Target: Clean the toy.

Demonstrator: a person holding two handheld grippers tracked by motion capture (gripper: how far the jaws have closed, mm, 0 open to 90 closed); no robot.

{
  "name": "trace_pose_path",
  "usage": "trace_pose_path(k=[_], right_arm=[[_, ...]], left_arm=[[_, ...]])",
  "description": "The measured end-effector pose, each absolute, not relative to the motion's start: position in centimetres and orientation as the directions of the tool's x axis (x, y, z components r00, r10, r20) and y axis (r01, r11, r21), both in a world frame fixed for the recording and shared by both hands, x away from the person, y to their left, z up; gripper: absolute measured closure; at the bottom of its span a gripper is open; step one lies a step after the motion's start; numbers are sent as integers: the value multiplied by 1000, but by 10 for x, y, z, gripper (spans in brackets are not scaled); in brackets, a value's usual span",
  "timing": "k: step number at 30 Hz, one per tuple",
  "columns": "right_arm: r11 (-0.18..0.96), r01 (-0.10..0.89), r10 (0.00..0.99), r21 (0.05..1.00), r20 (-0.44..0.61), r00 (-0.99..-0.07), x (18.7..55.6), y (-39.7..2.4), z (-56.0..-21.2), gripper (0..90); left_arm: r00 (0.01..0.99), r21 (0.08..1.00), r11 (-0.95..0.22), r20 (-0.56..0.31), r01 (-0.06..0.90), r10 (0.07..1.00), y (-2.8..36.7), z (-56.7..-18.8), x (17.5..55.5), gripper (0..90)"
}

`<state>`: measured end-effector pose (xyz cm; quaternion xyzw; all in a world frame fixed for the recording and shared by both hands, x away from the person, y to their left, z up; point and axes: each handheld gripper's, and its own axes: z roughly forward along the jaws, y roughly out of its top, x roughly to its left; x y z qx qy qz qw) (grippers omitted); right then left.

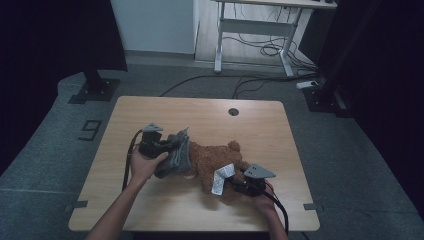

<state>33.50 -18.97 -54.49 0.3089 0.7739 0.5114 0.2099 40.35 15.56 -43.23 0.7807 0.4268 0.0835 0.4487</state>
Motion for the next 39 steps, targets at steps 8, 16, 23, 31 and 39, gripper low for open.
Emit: trace_pose_path(k=[8,16,23,31,39], right_arm=[[325,209,713,922,-94,-695,342,-191,-546,506],[324,246,707,913,-61,-705,336,-192,-538,314],[127,332,684,935,159,-712,330,-212,-516,191],[83,388,700,918,223,-678,346,-200,-498,81],[217,474,588,854,273,-761,350,-178,-523,197]], left_arm=[[624,718,-273,-278,640,730,115,-441,434,762],[637,737,-268,-275,621,720,130,-458,411,774],[654,778,-217,-303,589,693,142,-468,386,779],[682,805,-211,-295,555,669,147,-473,362,780],[679,803,-191,-320,565,660,156,-479,357,781]])
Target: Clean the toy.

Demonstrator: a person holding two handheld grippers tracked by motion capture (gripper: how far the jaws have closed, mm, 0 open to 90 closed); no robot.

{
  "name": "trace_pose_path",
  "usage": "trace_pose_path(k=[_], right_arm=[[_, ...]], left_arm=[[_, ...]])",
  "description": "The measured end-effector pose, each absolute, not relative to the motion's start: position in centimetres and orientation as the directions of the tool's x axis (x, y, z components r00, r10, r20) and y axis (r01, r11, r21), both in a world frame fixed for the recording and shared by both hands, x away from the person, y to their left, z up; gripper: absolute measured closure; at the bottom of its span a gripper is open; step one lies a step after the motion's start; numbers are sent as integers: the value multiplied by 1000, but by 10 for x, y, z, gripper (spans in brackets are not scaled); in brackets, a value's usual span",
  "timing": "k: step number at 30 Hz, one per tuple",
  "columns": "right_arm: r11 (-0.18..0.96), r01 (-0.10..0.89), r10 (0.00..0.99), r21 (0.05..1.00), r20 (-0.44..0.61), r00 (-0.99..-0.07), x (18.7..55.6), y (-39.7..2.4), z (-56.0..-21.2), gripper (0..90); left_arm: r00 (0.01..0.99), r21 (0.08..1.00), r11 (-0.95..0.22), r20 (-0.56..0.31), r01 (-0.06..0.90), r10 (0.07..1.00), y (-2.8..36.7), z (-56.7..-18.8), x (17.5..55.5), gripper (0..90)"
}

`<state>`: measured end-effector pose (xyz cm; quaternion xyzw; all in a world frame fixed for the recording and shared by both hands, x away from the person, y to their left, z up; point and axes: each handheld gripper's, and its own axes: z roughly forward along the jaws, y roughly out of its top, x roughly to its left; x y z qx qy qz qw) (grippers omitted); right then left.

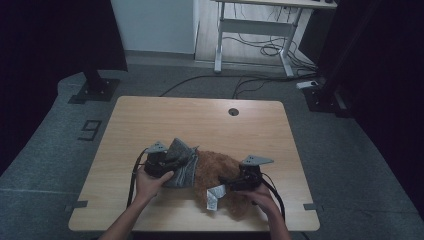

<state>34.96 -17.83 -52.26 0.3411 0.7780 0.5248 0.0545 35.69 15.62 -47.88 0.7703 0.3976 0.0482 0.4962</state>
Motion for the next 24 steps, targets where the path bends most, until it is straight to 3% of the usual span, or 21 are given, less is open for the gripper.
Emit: trace_pose_path(k=[3,6,13,20,24], right_arm=[[212,455,596,865,254,-761,348,-178,-524,392],[231,385,617,893,172,-768,345,-176,-519,491],[316,175,643,932,-75,-762,340,-154,-509,507],[325,199,636,925,-58,-770,340,-153,-518,485],[290,251,646,924,5,-763,343,-159,-527,478]], left_arm=[[675,800,-179,-336,573,657,157,-478,357,781],[673,798,-162,-359,580,647,159,-473,358,780],[743,845,-178,-320,505,588,127,-443,353,784],[801,839,-256,-300,480,518,50,-436,358,780],[822,827,-338,-234,449,519,10,-447,357,776]])
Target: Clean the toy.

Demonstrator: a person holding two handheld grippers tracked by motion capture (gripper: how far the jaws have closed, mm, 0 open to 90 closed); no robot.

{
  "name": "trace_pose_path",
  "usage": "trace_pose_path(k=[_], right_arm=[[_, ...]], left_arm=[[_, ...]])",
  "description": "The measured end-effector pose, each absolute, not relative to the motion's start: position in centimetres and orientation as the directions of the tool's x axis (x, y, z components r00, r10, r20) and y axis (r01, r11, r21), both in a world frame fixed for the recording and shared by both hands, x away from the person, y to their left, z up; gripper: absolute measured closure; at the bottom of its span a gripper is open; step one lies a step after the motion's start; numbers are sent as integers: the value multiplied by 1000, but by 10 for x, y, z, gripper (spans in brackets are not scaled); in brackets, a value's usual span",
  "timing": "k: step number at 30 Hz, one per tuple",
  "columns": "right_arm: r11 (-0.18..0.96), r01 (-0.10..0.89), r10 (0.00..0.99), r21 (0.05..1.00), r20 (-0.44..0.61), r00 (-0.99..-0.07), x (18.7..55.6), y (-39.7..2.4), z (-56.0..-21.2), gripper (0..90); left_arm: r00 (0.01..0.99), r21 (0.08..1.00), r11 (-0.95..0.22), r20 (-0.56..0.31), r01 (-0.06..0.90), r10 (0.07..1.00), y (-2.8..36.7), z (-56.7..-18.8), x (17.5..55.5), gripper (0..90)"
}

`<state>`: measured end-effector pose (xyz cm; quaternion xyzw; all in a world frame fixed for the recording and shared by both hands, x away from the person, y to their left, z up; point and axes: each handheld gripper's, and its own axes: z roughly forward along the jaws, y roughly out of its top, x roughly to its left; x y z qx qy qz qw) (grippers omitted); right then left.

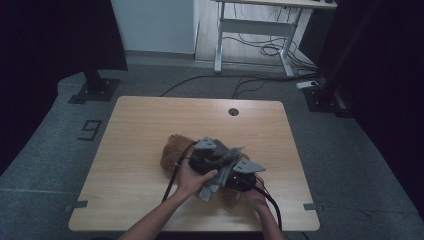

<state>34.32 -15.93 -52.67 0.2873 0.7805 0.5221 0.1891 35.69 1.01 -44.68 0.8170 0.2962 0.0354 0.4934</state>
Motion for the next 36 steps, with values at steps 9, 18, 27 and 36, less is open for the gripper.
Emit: trace_pose_path(k=[9,18,27,36], right_arm=[[303,230,637,925,-17,-771,339,-161,-532,485],[299,222,629,928,-17,-777,336,-164,-532,488],[293,221,630,930,-14,-777,332,-167,-533,484],[275,230,629,933,6,-778,331,-170,-534,483]], left_arm=[[800,836,-337,-184,433,571,24,-455,358,779],[707,836,-262,-194,482,681,83,-457,379,783],[653,848,-195,-212,492,727,137,-457,383,786],[554,836,-152,-203,527,808,186,-465,387,786]])
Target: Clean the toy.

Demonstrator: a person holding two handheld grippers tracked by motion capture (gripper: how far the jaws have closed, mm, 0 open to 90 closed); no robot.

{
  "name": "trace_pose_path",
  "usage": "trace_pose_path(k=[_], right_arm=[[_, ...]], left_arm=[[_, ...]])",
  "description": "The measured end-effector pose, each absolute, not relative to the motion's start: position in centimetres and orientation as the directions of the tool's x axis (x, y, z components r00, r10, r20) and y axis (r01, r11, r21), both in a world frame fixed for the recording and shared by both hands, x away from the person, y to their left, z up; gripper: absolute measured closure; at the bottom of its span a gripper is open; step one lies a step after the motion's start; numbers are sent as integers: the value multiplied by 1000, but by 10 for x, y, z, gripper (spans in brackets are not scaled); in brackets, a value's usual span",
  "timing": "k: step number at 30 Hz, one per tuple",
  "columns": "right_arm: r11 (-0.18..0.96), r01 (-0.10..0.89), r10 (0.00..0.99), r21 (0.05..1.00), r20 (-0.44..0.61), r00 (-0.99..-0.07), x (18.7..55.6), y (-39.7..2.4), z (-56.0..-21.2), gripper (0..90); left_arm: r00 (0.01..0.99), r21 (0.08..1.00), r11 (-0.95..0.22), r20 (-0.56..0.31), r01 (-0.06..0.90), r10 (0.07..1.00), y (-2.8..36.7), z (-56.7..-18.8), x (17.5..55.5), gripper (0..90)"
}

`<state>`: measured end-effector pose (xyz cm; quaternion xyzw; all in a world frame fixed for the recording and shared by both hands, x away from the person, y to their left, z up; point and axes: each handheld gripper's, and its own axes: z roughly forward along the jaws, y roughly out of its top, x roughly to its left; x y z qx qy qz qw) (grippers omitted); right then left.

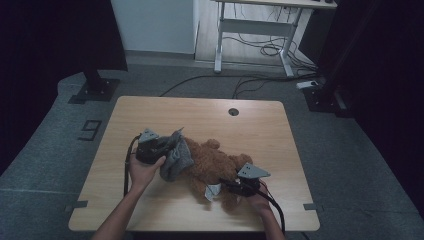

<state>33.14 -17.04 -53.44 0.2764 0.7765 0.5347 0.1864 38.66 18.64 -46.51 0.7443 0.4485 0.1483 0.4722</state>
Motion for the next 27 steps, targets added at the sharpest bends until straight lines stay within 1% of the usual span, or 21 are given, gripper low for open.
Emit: trace_pose_path(k=[3,7,12,14,17,20,23,27], right_arm=[[274,230,629,934,7,-777,331,-170,-535,483],[267,237,627,934,18,-779,332,-171,-535,483],[258,237,628,937,24,-778,331,-172,-537,483],[256,236,629,937,24,-777,330,-173,-537,483],[251,242,630,937,32,-776,329,-176,-538,483],[238,248,627,939,46,-777,328,-180,-539,483],[239,248,621,939,49,-782,327,-182,-539,483],[231,247,624,941,51,-779,326,-181,-539,481]], left_arm=[[519,815,-132,-226,564,824,196,-476,392,785],[484,774,-148,-223,616,847,203,-495,399,786],[457,724,-127,-280,678,844,209,-517,405,786],[459,719,-117,-300,685,836,209,-519,405,786],[475,757,-96,-300,646,827,210,-505,401,786],[511,793,-103,-282,600,812,205,-484,396,784],[549,820,-103,-279,564,788,194,-464,393,781],[617,856,-125,-254,502,745,167,-438,386,778]])
